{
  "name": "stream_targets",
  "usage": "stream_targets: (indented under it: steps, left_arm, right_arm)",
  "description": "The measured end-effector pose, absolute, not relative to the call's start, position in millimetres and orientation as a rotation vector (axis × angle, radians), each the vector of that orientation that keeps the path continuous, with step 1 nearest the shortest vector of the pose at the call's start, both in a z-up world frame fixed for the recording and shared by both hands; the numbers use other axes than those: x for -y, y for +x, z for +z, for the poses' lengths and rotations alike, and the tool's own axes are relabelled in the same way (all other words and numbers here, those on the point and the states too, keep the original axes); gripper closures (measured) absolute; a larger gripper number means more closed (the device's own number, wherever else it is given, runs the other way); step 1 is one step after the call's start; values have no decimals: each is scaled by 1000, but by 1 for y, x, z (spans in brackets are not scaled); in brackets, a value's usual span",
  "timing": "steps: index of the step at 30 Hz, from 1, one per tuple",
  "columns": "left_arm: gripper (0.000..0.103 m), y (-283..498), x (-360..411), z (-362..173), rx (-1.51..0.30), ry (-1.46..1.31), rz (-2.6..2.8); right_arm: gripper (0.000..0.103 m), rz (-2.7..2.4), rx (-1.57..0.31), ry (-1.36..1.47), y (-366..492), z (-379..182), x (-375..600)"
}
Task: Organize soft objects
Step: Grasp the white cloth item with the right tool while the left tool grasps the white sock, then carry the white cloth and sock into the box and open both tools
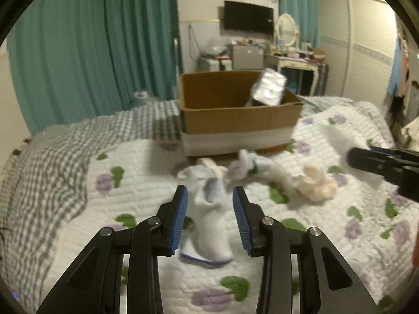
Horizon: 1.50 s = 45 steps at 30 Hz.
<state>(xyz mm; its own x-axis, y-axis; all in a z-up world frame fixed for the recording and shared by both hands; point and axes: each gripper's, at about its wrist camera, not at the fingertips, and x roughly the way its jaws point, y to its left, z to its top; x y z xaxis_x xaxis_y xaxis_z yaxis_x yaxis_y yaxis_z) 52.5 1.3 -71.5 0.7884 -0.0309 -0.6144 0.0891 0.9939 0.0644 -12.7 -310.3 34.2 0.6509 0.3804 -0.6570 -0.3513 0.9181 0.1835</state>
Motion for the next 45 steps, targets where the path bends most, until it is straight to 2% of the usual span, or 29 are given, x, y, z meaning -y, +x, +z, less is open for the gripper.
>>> stream_targets:
  steps: [1,3,6,18,19,21,24,30,37,41,45]
  left_arm:
    - [40,55,-4,-75,-666,93,-42]
    - [21,56,-9,-79,-648,80,-12]
    - [12,60,-16,-81,-634,39,-16]
    - [14,120,5,-133,-782,152,-1]
    - [28,119,5,-135,-785,151,-4]
    - [48,116,4,-131,-782,136,-35]
    - [53,106,1,-119,-753,117,-56]
    - [54,84,3,-65,-659,84,-108]
    - [54,108,6,4,-565,64,-163]
    - [52,145,17,20,-548,107,-146]
    - [52,193,19,12,-570,105,-144]
  right_arm:
    - [75,418,-758,55,-12,33,313]
    - [75,422,-772,70,-9,27,316]
    - [75,420,-796,78,-4,15,317]
    - [75,420,-819,30,26,4,306]
    - [75,419,-823,29,28,2,306]
    - [75,417,-836,25,29,-3,305]
    - [75,411,-846,19,29,-6,305]
    - [75,420,-816,22,23,9,306]
    - [75,443,-717,-46,41,65,295]
    - [75,435,-665,-93,80,99,284]
    - [75,444,-672,-70,137,113,274]
